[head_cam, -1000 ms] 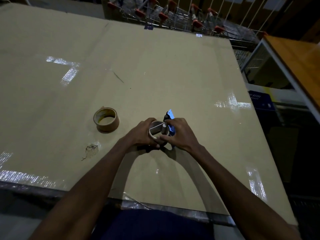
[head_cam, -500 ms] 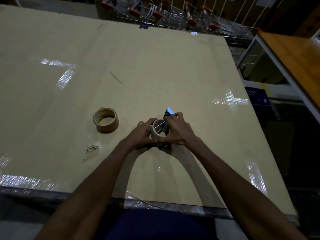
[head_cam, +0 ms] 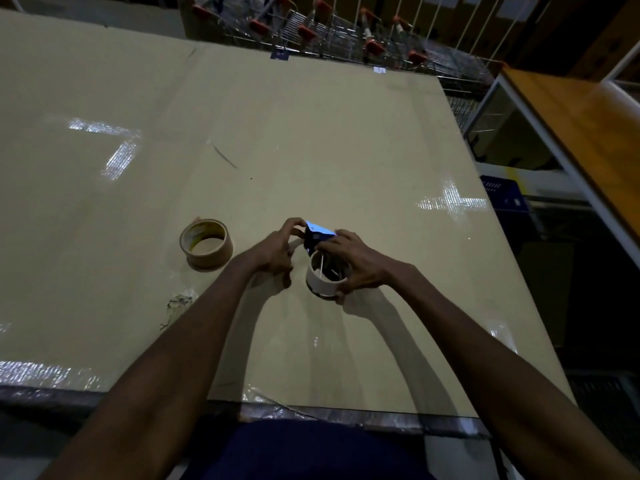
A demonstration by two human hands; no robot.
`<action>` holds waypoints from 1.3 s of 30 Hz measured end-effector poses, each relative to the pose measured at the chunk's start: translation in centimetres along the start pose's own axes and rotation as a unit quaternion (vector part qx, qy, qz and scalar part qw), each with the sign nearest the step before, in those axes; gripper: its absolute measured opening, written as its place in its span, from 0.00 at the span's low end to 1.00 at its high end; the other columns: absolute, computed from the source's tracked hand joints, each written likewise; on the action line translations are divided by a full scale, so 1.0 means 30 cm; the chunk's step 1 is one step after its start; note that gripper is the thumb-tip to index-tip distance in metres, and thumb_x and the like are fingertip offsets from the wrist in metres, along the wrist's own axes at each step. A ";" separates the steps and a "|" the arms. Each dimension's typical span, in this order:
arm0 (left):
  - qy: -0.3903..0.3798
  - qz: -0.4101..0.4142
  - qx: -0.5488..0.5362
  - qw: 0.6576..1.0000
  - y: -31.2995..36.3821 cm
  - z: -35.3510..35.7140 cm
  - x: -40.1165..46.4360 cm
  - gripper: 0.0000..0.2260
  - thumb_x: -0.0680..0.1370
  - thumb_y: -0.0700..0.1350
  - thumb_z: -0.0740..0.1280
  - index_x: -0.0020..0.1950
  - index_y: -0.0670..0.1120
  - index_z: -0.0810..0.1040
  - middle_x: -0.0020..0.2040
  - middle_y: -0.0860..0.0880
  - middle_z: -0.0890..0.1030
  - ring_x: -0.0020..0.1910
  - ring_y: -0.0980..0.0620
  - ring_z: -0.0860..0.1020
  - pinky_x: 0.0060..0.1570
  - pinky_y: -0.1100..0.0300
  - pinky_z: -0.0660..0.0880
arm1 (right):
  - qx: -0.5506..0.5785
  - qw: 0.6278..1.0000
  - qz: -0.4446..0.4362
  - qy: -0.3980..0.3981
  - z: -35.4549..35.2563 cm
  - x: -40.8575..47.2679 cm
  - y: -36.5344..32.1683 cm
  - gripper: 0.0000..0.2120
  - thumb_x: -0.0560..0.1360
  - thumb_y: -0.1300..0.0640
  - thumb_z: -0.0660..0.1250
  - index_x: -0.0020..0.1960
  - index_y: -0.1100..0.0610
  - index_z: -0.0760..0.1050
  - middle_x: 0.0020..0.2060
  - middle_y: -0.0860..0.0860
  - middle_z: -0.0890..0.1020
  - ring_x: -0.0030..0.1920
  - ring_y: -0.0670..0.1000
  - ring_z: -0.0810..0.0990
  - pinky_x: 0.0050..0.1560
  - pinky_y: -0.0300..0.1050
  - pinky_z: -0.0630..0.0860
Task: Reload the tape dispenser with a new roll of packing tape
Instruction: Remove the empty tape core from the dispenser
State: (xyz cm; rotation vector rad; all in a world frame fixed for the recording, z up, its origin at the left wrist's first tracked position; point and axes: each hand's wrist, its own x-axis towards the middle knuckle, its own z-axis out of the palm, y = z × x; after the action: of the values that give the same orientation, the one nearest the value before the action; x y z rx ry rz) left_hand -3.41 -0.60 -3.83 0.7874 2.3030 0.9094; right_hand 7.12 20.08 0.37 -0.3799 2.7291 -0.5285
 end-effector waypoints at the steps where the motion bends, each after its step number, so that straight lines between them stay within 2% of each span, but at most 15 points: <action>1: 0.026 0.007 0.024 0.999 -0.003 0.005 0.002 0.41 0.69 0.33 0.74 0.76 0.49 0.58 0.72 0.44 0.68 0.60 0.41 0.73 0.57 0.49 0.74 | -0.005 1.000 -0.004 -0.005 -0.006 0.004 0.015 0.44 0.63 0.56 0.80 0.74 0.59 0.65 0.70 0.56 0.71 0.75 0.59 0.60 0.78 0.55 0.48; 3: 0.080 0.026 0.030 0.996 -0.011 0.018 0.001 0.43 0.66 0.40 0.79 0.75 0.50 0.61 0.71 0.43 0.67 0.68 0.43 0.68 0.63 0.49 0.71 | -0.022 1.000 -0.004 -0.015 -0.018 0.008 0.038 0.46 0.62 0.56 0.80 0.76 0.57 0.63 0.74 0.55 0.68 0.78 0.61 0.55 0.79 0.58 0.45; 6: 0.092 0.064 0.009 0.994 -0.018 0.020 0.014 0.45 0.66 0.47 0.81 0.77 0.55 0.60 0.73 0.46 0.65 0.71 0.47 0.66 0.66 0.50 0.69 | -0.046 0.998 0.007 -0.034 -0.025 -0.007 0.047 0.48 0.63 0.57 0.80 0.78 0.54 0.61 0.78 0.53 0.62 0.79 0.64 0.47 0.76 0.59 0.53; 9: 0.073 0.088 0.074 0.991 0.024 0.013 0.037 0.37 0.72 0.54 0.75 0.77 0.57 0.62 0.73 0.50 0.69 0.70 0.47 0.68 0.65 0.47 0.71 | -0.047 0.999 0.004 0.022 -0.025 -0.040 0.044 0.50 0.61 0.54 0.82 0.77 0.55 0.62 0.75 0.58 0.62 0.76 0.62 0.55 0.70 0.55 0.65; 10: 0.079 0.082 0.107 0.988 0.042 0.011 0.044 0.33 0.74 0.54 0.73 0.76 0.56 0.64 0.70 0.49 0.71 0.68 0.47 0.70 0.61 0.48 0.72 | -0.063 0.996 0.006 0.056 -0.025 -0.055 0.042 0.50 0.60 0.50 0.82 0.76 0.54 0.64 0.72 0.58 0.65 0.73 0.61 0.60 0.65 0.54 0.70; 12: 0.098 0.068 0.169 0.978 0.071 0.010 0.055 0.26 0.76 0.55 0.70 0.73 0.54 0.69 0.62 0.48 0.73 0.63 0.47 0.71 0.53 0.51 0.73 | -0.128 0.986 0.008 0.109 -0.017 -0.079 0.042 0.46 0.59 0.41 0.79 0.72 0.53 0.68 0.65 0.56 0.72 0.65 0.60 0.68 0.56 0.53 0.75; 15: 0.116 0.059 0.200 0.971 0.083 0.031 0.063 0.19 0.76 0.58 0.69 0.64 0.51 0.77 0.53 0.47 0.73 0.55 0.47 0.72 0.44 0.55 0.69 | -0.182 0.975 0.025 0.125 0.002 -0.101 0.027 0.44 0.58 0.33 0.75 0.68 0.52 0.71 0.54 0.53 0.75 0.53 0.57 0.71 0.49 0.51 0.73; 18: 0.145 0.048 0.175 0.973 0.075 0.063 0.068 0.15 0.77 0.58 0.68 0.53 0.47 0.80 0.45 0.48 0.70 0.47 0.48 0.71 0.40 0.57 0.65 | -0.205 0.970 0.052 0.118 0.015 -0.094 0.008 0.46 0.57 0.30 0.72 0.69 0.52 0.70 0.54 0.51 0.74 0.51 0.55 0.72 0.46 0.48 0.70; 20: 0.166 0.050 0.170 0.970 0.077 0.072 0.068 0.14 0.77 0.56 0.68 0.49 0.46 0.80 0.43 0.49 0.69 0.46 0.46 0.72 0.39 0.56 0.64 | -0.212 0.968 0.066 0.115 0.026 -0.087 -0.006 0.45 0.57 0.29 0.72 0.66 0.53 0.72 0.55 0.51 0.75 0.53 0.56 0.73 0.46 0.49 0.70; 24: 0.207 0.041 0.197 0.957 0.087 0.092 0.059 0.13 0.78 0.54 0.66 0.45 0.43 0.79 0.41 0.48 0.71 0.44 0.44 0.75 0.37 0.56 0.62 | -0.126 0.977 0.118 0.124 0.056 -0.072 -0.028 0.43 0.58 0.26 0.71 0.63 0.53 0.71 0.59 0.51 0.78 0.58 0.55 0.75 0.47 0.48 0.73; 27: 0.227 0.023 0.206 0.952 0.095 0.109 0.047 0.14 0.78 0.54 0.67 0.42 0.43 0.75 0.43 0.45 0.75 0.43 0.44 0.74 0.37 0.56 0.63 | -0.079 0.975 0.149 0.146 0.062 -0.048 -0.047 0.40 0.61 0.28 0.71 0.62 0.53 0.70 0.58 0.51 0.78 0.53 0.56 0.79 0.43 0.46 0.71; 30: 0.228 0.011 0.201 0.953 0.091 0.108 0.036 0.15 0.76 0.55 0.68 0.40 0.45 0.71 0.41 0.46 0.76 0.40 0.46 0.71 0.36 0.56 0.62 | -0.052 0.973 0.162 0.153 0.060 -0.033 -0.052 0.36 0.63 0.30 0.71 0.61 0.54 0.71 0.58 0.52 0.78 0.50 0.57 0.81 0.42 0.45 0.70; 33: 0.217 0.007 0.195 0.956 0.088 0.111 0.030 0.14 0.77 0.55 0.67 0.41 0.46 0.69 0.40 0.47 0.76 0.39 0.45 0.72 0.36 0.56 0.64 | -0.020 0.976 0.155 0.152 0.060 -0.026 -0.047 0.32 0.63 0.33 0.72 0.57 0.53 0.72 0.56 0.51 0.78 0.48 0.56 0.80 0.41 0.45 0.69; 35: 0.219 0.010 0.203 0.954 0.086 0.117 0.029 0.13 0.77 0.53 0.66 0.43 0.46 0.70 0.43 0.45 0.79 0.40 0.44 0.72 0.36 0.55 0.64 | 0.010 0.980 0.141 0.139 0.056 -0.022 -0.042 0.30 0.62 0.35 0.73 0.56 0.52 0.72 0.53 0.49 0.78 0.47 0.54 0.79 0.40 0.45 0.71; 39: 0.221 0.027 0.240 0.945 0.087 0.128 0.022 0.09 0.81 0.49 0.62 0.50 0.43 0.72 0.49 0.44 0.79 0.49 0.42 0.73 0.38 0.53 0.65 | 0.019 0.992 0.077 0.096 0.029 -0.022 -0.025 0.34 0.60 0.37 0.74 0.61 0.49 0.70 0.55 0.47 0.75 0.51 0.53 0.76 0.46 0.48 0.76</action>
State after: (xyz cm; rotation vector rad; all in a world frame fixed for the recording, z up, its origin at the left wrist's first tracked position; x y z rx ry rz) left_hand -0.52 3.04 -4.50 0.9143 2.9784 0.5872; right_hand 8.18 19.34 0.08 -0.1122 2.8967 -0.6022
